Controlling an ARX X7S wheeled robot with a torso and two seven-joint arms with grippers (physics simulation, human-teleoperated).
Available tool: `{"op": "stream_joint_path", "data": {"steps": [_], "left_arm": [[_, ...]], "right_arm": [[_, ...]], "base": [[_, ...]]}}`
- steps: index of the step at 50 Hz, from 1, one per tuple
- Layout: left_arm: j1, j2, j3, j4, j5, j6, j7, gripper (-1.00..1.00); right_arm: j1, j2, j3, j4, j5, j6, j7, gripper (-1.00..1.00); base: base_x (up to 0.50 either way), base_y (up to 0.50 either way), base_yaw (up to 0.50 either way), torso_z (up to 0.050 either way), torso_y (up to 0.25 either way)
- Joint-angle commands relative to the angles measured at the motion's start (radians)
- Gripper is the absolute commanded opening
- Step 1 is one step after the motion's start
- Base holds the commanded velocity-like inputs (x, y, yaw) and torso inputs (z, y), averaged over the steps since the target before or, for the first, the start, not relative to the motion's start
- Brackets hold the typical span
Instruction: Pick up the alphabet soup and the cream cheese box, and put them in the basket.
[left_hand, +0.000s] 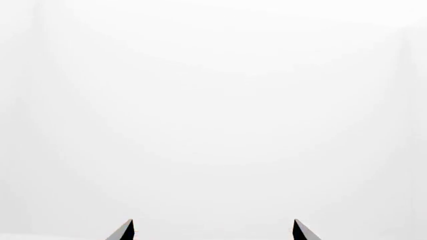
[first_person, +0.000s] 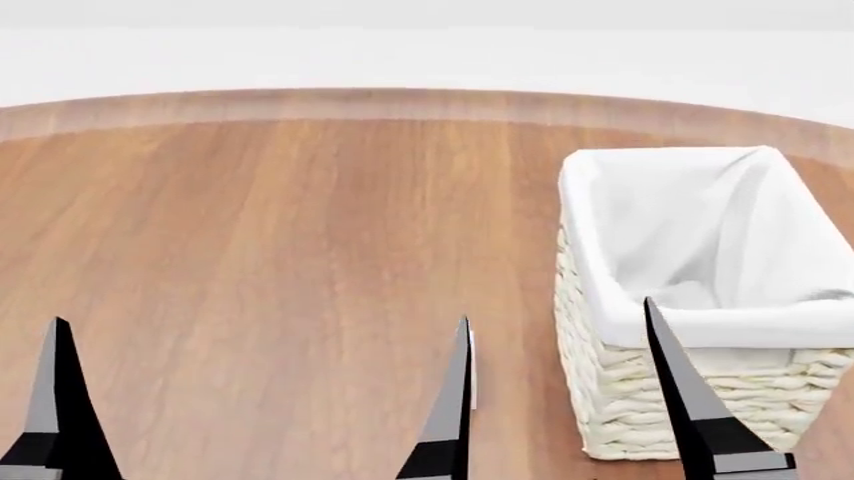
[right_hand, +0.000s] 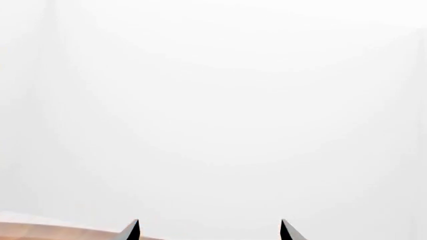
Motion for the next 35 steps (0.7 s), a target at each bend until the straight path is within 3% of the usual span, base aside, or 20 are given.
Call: {"op": "stream_joint_path", "data": {"steps": [1,21,35], "left_arm": [[-0.001,-0.006,0.006,-0.001,-0.002,-0.001,-0.006,1.0],[-0.002,-0.015,0.018,-0.007,0.003,0.003,-0.016,1.0],[-0.008,-0.024,0.041,-0.01,0.029,-0.019,-0.028,1.0]], "right_arm": [[-0.001,0.008,-0.003,0.002,0.002,-0.002,0.008,1.0],[-0.004,0.016,-0.001,0.01,0.011,-0.021,0.029,1.0],[-0.014,0.028,-0.004,0.015,0.009,-0.041,0.043,1.0]], "base": [[0.23,0.0,0.0,0.0,0.0],[0.23,0.0,0.0,0.0,0.001],[0.04,0.0,0.0,0.0,-0.039]]}}
